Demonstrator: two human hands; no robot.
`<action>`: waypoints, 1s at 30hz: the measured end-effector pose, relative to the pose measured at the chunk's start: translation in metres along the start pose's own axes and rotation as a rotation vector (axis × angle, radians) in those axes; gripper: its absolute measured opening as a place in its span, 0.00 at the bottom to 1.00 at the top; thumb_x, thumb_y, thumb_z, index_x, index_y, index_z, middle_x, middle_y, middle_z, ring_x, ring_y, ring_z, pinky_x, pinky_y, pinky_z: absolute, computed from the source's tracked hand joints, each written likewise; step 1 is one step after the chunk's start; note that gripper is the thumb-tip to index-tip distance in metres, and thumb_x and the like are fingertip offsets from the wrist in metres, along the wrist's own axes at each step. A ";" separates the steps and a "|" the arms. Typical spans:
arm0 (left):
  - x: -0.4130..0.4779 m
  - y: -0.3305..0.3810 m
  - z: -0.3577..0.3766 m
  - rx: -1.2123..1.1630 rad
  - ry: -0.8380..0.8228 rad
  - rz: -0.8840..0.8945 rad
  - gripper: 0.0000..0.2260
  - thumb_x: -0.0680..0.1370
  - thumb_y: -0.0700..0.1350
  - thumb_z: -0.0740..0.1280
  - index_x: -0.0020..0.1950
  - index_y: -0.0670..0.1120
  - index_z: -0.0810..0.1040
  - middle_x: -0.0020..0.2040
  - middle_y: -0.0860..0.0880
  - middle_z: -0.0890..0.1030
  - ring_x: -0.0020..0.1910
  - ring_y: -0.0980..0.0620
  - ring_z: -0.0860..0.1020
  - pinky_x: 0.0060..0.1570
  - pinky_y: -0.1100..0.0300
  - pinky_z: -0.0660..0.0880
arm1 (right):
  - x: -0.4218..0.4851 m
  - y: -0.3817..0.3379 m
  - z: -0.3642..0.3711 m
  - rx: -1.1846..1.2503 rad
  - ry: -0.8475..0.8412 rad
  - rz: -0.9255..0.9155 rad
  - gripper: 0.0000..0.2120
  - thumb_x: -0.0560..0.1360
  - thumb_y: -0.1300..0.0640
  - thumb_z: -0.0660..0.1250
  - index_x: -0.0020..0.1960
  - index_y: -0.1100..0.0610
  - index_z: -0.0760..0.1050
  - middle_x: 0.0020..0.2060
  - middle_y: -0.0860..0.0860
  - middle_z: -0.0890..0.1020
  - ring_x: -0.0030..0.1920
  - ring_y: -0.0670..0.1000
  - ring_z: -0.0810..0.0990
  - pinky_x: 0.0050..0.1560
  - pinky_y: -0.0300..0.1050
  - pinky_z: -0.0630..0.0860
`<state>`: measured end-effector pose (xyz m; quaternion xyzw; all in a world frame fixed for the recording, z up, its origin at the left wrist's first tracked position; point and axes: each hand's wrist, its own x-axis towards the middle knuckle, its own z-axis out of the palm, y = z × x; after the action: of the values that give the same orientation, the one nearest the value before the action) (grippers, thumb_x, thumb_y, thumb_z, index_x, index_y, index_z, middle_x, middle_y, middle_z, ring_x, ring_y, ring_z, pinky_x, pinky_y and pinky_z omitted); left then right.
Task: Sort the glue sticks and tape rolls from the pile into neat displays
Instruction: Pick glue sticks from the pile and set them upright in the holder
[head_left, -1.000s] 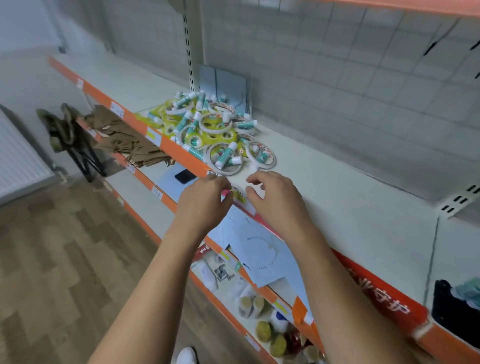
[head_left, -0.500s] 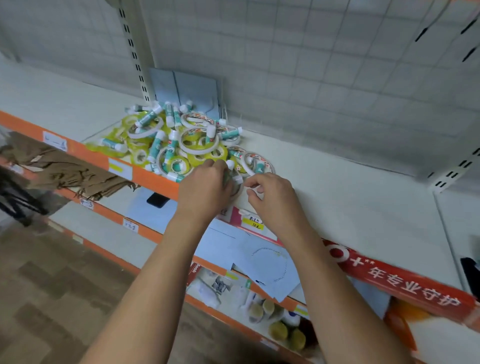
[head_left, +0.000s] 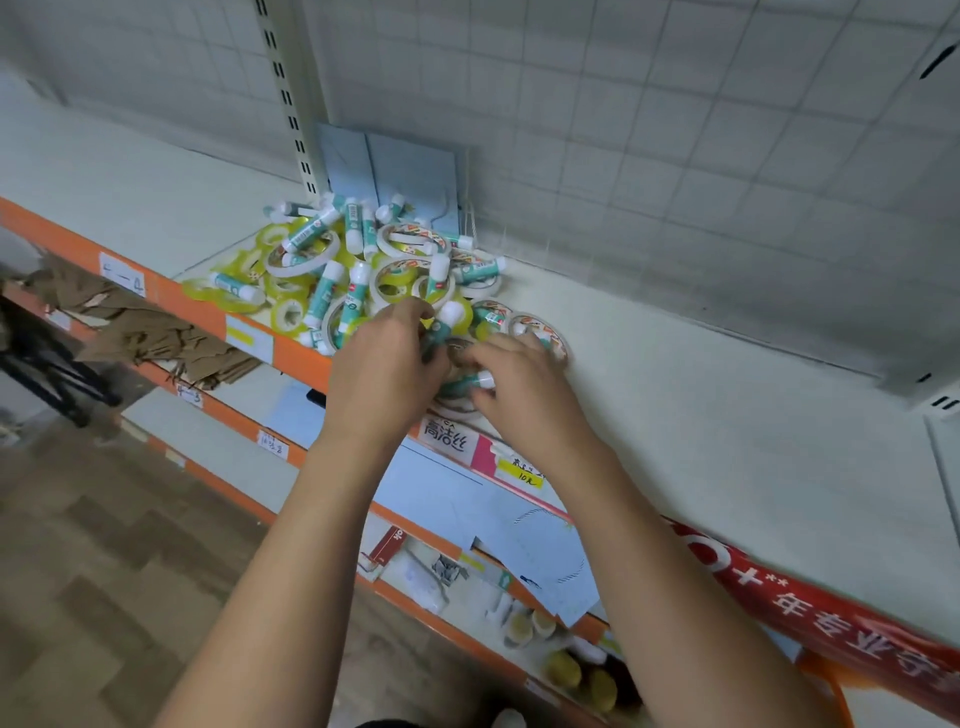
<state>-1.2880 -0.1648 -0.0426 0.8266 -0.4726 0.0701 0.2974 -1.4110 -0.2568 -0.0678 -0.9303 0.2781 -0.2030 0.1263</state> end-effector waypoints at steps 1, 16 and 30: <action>-0.001 -0.001 0.000 0.007 -0.004 0.004 0.16 0.76 0.48 0.67 0.63 0.47 0.75 0.55 0.47 0.81 0.50 0.44 0.79 0.39 0.54 0.74 | 0.001 -0.001 0.002 -0.024 -0.035 -0.003 0.15 0.72 0.58 0.70 0.59 0.50 0.78 0.53 0.48 0.79 0.57 0.55 0.71 0.55 0.50 0.70; -0.001 0.070 0.024 -0.110 -0.164 0.323 0.11 0.72 0.48 0.67 0.54 0.49 0.75 0.49 0.50 0.80 0.49 0.44 0.77 0.38 0.53 0.74 | -0.080 0.040 -0.066 -0.068 0.092 0.430 0.13 0.73 0.57 0.64 0.57 0.52 0.74 0.51 0.47 0.75 0.52 0.51 0.74 0.48 0.49 0.74; -0.087 0.252 0.097 -0.233 -0.471 0.773 0.11 0.74 0.48 0.66 0.56 0.53 0.75 0.50 0.54 0.79 0.47 0.51 0.76 0.37 0.58 0.71 | -0.266 0.129 -0.154 -0.188 0.254 0.818 0.13 0.72 0.60 0.66 0.57 0.55 0.76 0.51 0.51 0.77 0.51 0.53 0.76 0.48 0.50 0.75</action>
<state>-1.5583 -0.2498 -0.0492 0.5444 -0.8053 -0.0673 0.2249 -1.7430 -0.2287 -0.0584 -0.7187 0.6543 -0.2228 0.0759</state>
